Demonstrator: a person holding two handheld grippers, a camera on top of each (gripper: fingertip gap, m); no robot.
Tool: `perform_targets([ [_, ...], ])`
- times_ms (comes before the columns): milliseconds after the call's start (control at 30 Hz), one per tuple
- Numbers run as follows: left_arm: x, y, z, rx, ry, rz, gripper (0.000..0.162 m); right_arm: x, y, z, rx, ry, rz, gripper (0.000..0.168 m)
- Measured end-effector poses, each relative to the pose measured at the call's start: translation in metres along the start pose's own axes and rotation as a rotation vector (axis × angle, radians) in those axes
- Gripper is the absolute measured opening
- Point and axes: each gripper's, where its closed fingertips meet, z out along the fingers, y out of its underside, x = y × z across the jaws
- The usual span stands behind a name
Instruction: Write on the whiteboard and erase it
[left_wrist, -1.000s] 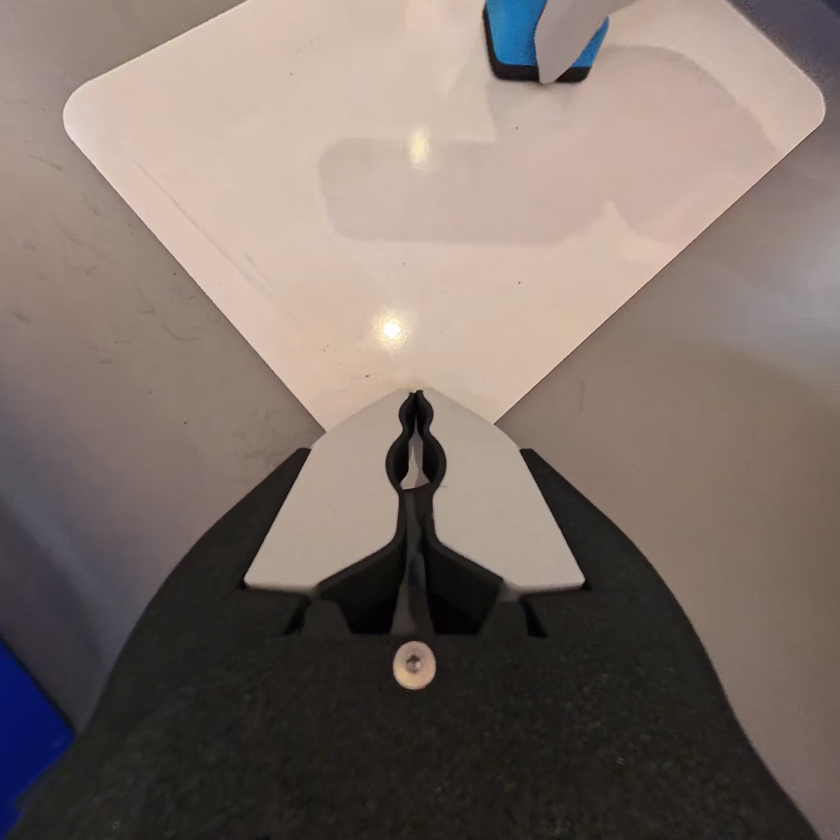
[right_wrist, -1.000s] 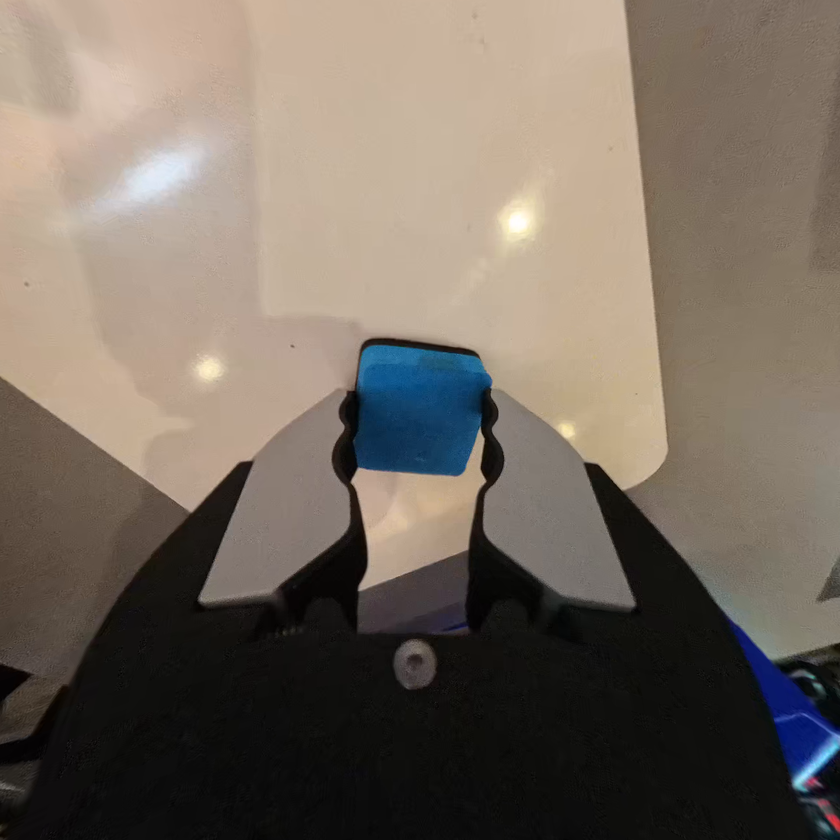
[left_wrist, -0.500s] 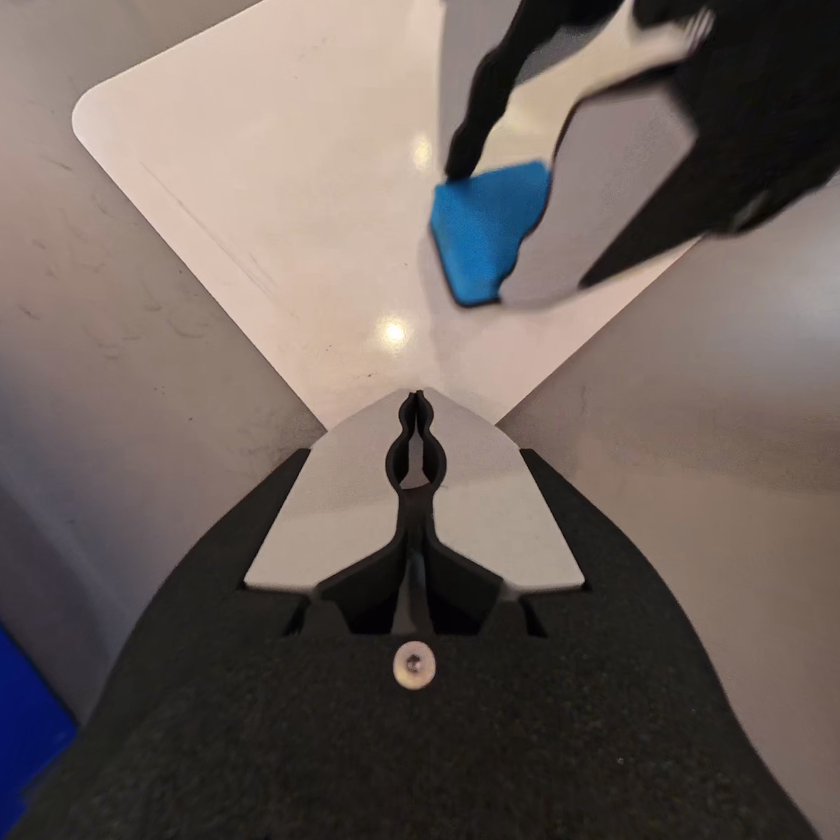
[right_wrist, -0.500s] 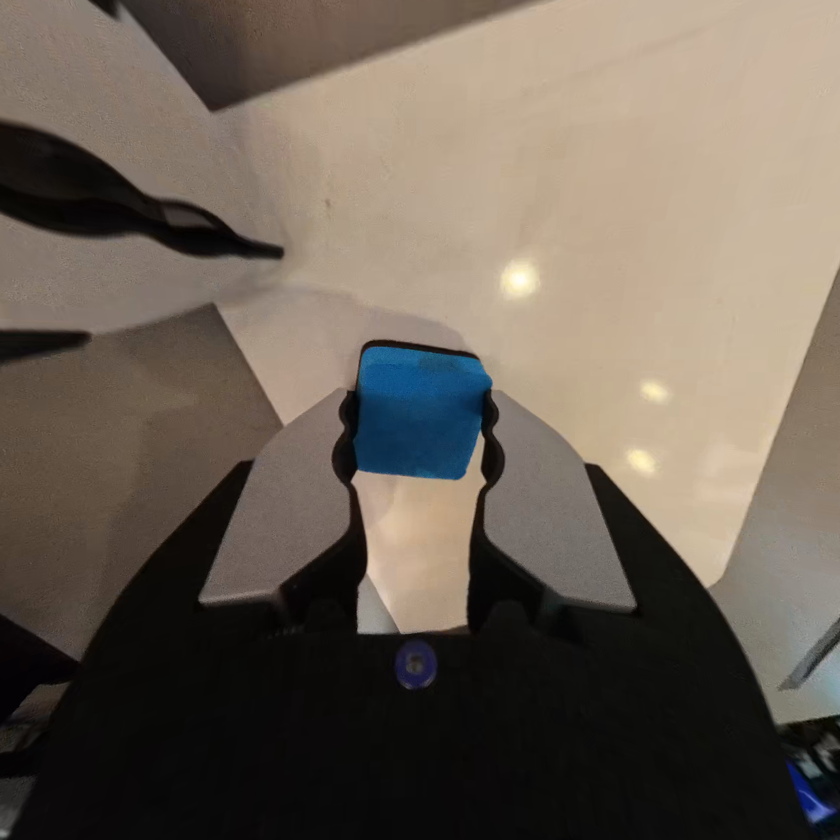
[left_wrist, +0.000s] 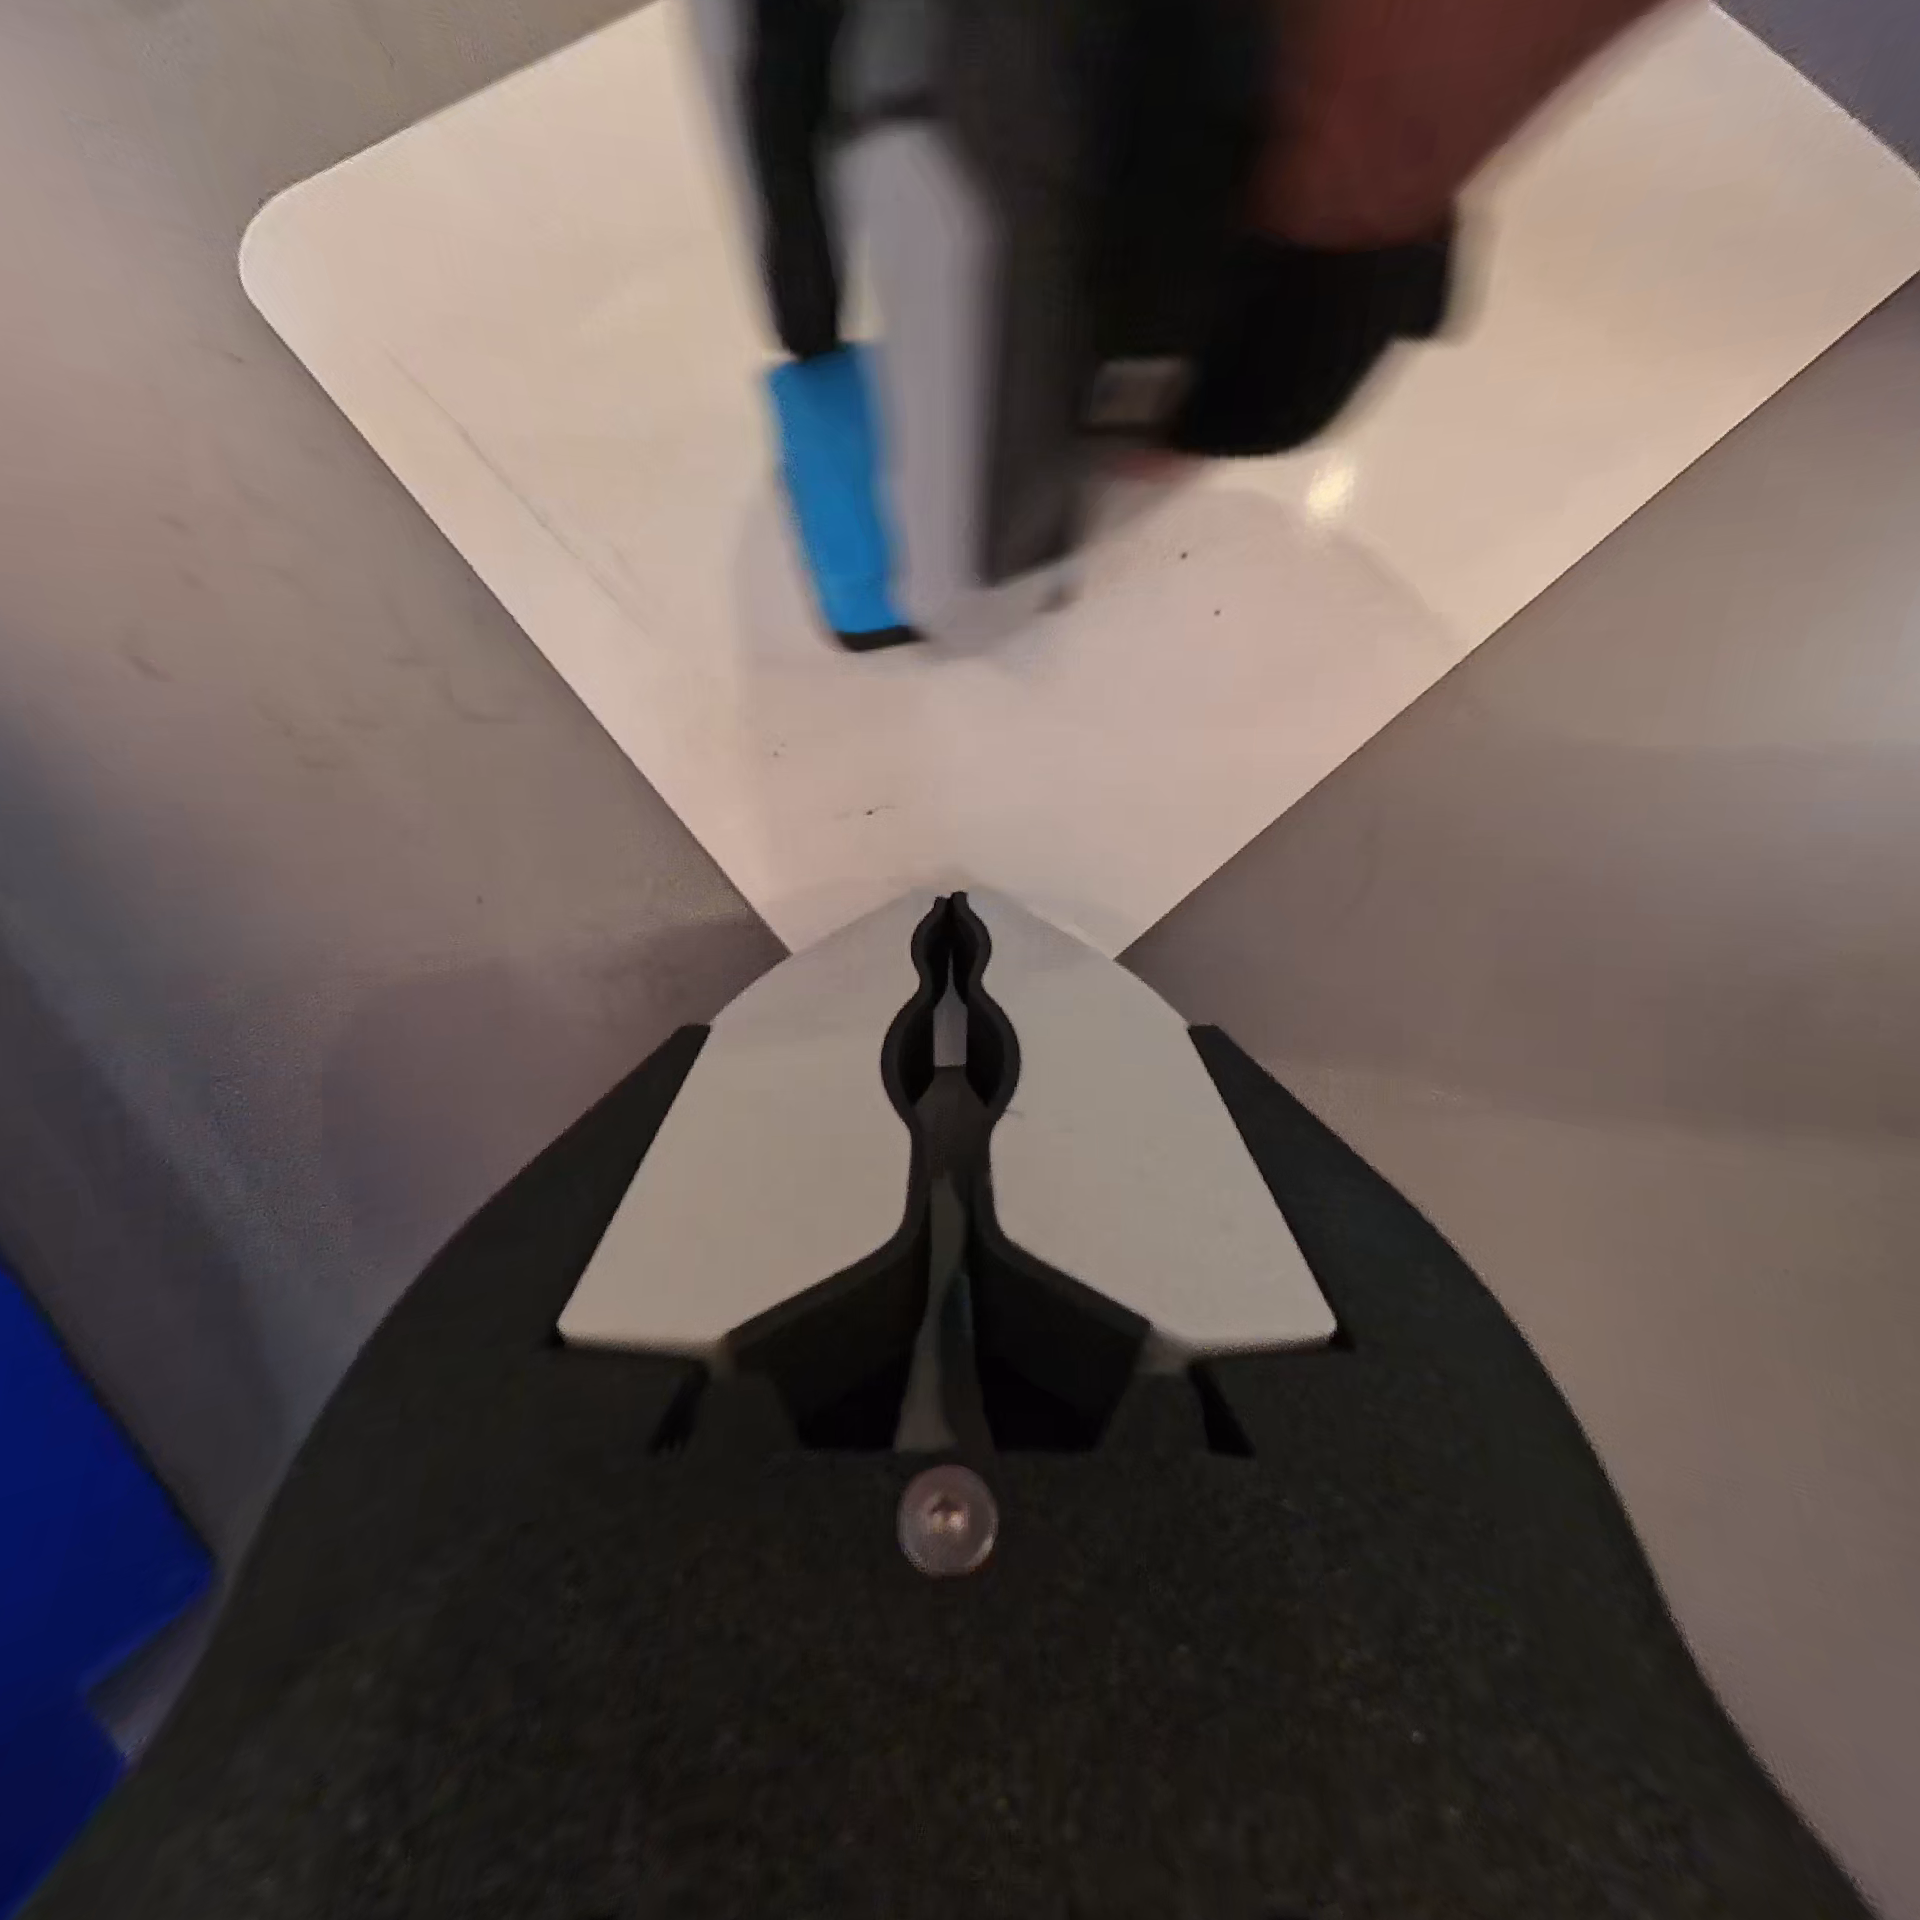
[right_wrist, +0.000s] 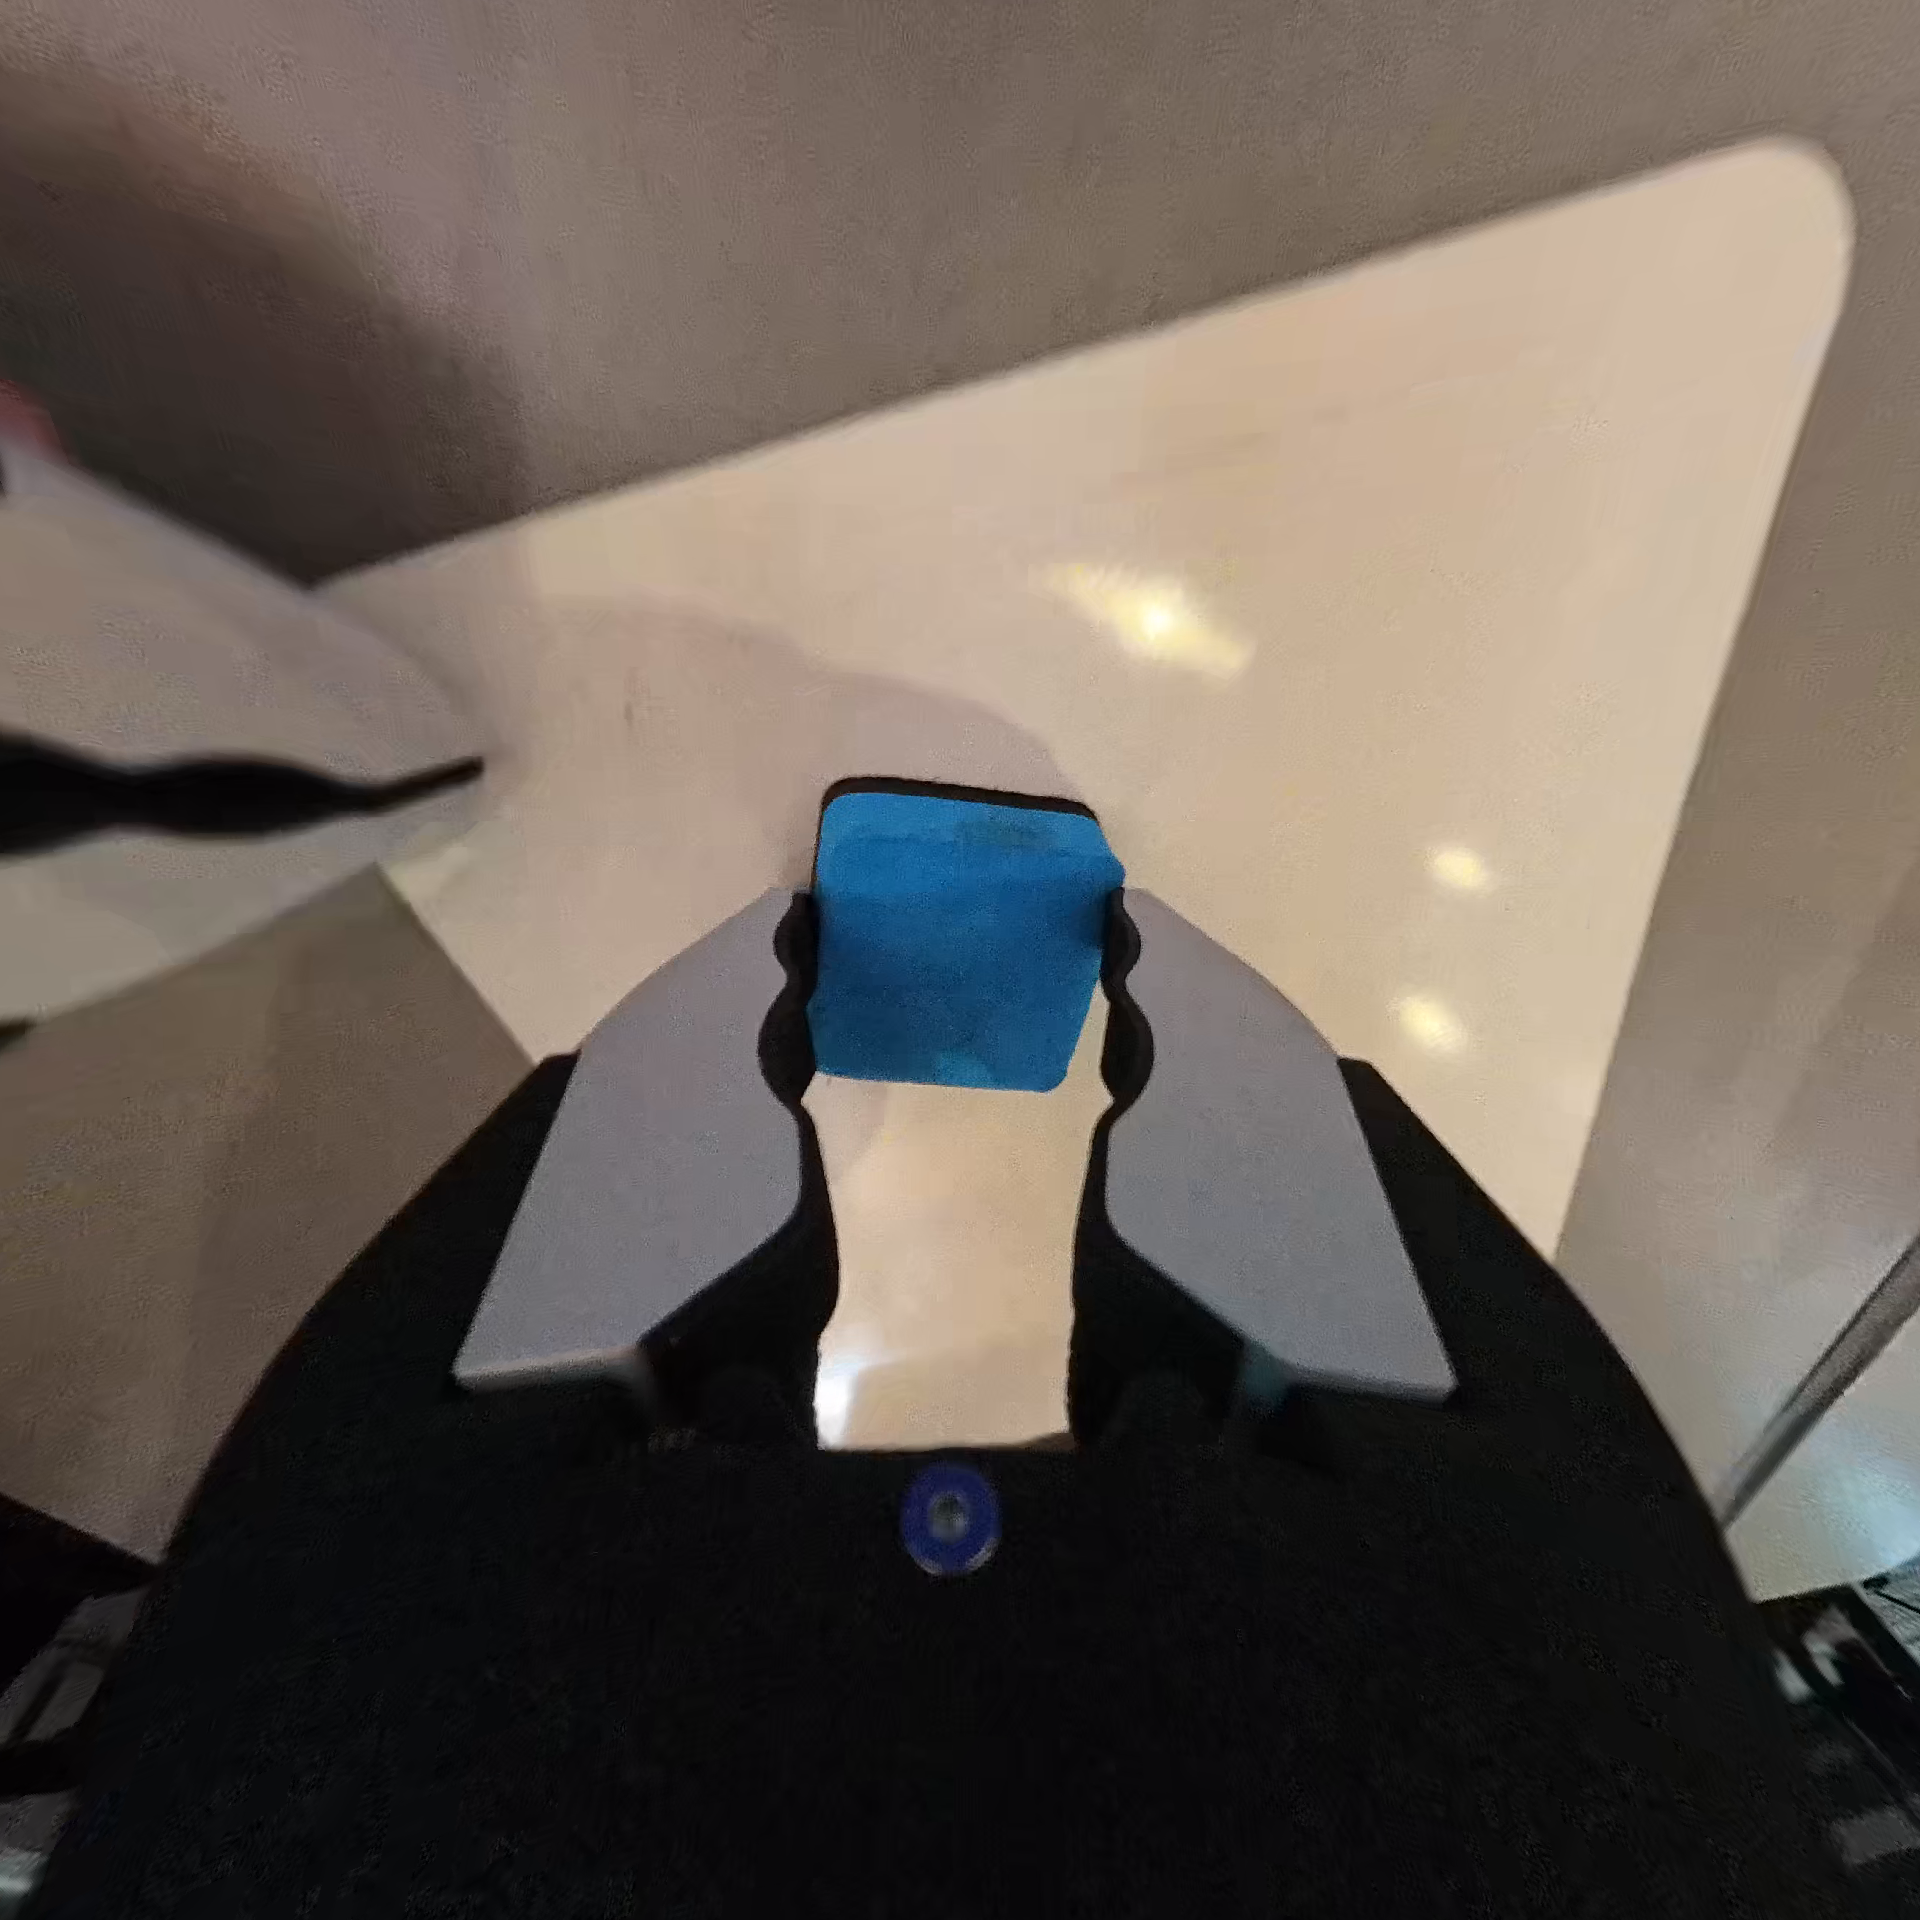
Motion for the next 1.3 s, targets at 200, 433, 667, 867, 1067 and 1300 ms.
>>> perform_targets([
  [200, 0.000, 0.001, -0.001, 0.009, 0.028, -0.024, 0.000, -0.026, 0.056, -0.002, -0.048, 0.011, 0.018, 0.053],
  [433, 0.002, 0.003, -0.003, -0.005, -0.001, -0.009, 0.000, 0.032, -0.061, 0.003, -0.015, 0.006, 0.020, 0.053],
  [667, 0.002, 0.001, -0.002, -0.002, -0.005, -0.001, 0.000, 0.113, -0.031, 0.012, -0.060, -0.014, 0.135, 0.053],
  [867, 0.001, 0.000, 0.000, 0.006, 0.021, -0.018, 0.000, 0.151, 0.101, 0.020, -0.130, 0.012, 0.308, 0.053],
  [1067, 0.003, -0.001, 0.001, 0.002, 0.013, 0.001, 0.000, 0.156, 0.194, 0.022, -0.168, -0.008, 0.469, 0.052],
  [1300, 0.004, -0.001, 0.001, -0.014, -0.008, 0.017, 0.000, 0.111, 0.045, 0.014, -0.037, -0.028, 0.263, 0.052],
])
